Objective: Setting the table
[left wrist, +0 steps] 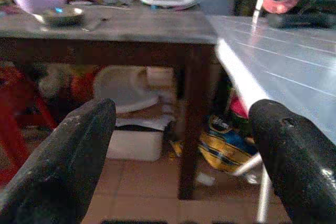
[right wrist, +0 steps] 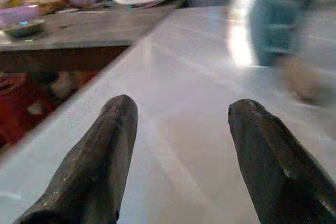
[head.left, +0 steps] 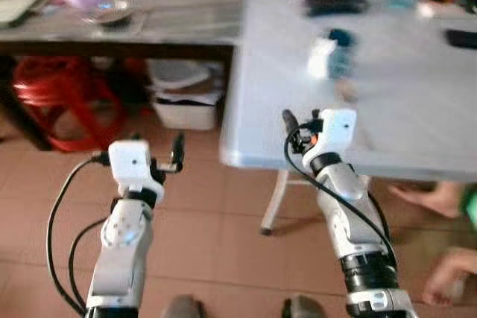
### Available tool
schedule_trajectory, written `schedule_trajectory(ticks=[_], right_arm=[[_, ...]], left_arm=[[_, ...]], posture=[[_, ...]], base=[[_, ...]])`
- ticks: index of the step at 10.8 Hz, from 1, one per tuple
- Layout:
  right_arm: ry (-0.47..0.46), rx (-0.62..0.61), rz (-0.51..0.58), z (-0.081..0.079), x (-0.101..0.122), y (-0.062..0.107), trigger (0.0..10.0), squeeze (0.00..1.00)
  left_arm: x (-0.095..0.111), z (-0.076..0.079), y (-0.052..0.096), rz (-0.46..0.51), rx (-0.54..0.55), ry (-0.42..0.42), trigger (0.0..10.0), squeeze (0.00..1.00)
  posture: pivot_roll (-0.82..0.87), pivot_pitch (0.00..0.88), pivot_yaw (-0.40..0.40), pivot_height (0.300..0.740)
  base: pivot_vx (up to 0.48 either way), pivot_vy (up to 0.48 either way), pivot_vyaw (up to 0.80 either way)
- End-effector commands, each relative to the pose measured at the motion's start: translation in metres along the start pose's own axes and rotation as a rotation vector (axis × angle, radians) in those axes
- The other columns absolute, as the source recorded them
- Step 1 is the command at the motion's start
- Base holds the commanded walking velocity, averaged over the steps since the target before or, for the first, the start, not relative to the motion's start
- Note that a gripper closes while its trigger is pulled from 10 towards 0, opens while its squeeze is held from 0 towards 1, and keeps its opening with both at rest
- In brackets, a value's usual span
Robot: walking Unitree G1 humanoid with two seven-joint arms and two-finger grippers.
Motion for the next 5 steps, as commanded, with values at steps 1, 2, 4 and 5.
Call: schedule_trajectory(ticks=[1, 2, 4, 5], right_arm=[[0.002, -0.021, 0.02, 0.0067, 0.0065, -0.0006, 10.0, 0.0], [0.002, -0.022, 0.02, 0.0064, 0.0066, -0.001, 10.0, 0.0], [0.001, -0.021, 0.022, 0.0052, 0.0072, -0.0017, 10.0, 0.0], [0.001, -0.021, 0.021, 0.0048, 0.0069, -0.0017, 10.0, 0.0]], left_arm=[[0.0012, 0.0025, 0.0001, 0.003, -0.008, -0.007, 10.0, 0.0], [0.0015, 0.0024, 0.0001, 0.004, -0.009, -0.01, 10.0, 0.0], [0.0004, 0.0027, 0.0009, -0.001, -0.017, -0.03, 10.0, 0.0], [-0.0005, 0.0022, 0.0016, -0.005, -0.013, -0.029, 10.0, 0.0]], posture=[[0.0, 0.089, 0.043, 0.74], [0.0, 0.089, 0.043, 0.74], [0.0, 0.09, 0.044, 0.74], [0.0, 0.093, 0.044, 0.74]], base=[[0.315, -0.36, 0.0], [0.334, -0.341, 0.0], [0.48, 0.0, 0.0], [0.48, 0.0, 0.0]])
Point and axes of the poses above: a point about 5 cm out from each wrist's last joint towards the gripper, its own y axis pointing back from the gripper into the wrist, its own x axis along the axis of the wrist's last joint, z = x × y, the point moved 6 cm from there along -y, pointing out of the wrist towards the gripper, and after that the axes turned 7 degrees about y, right-handed, at the moved point
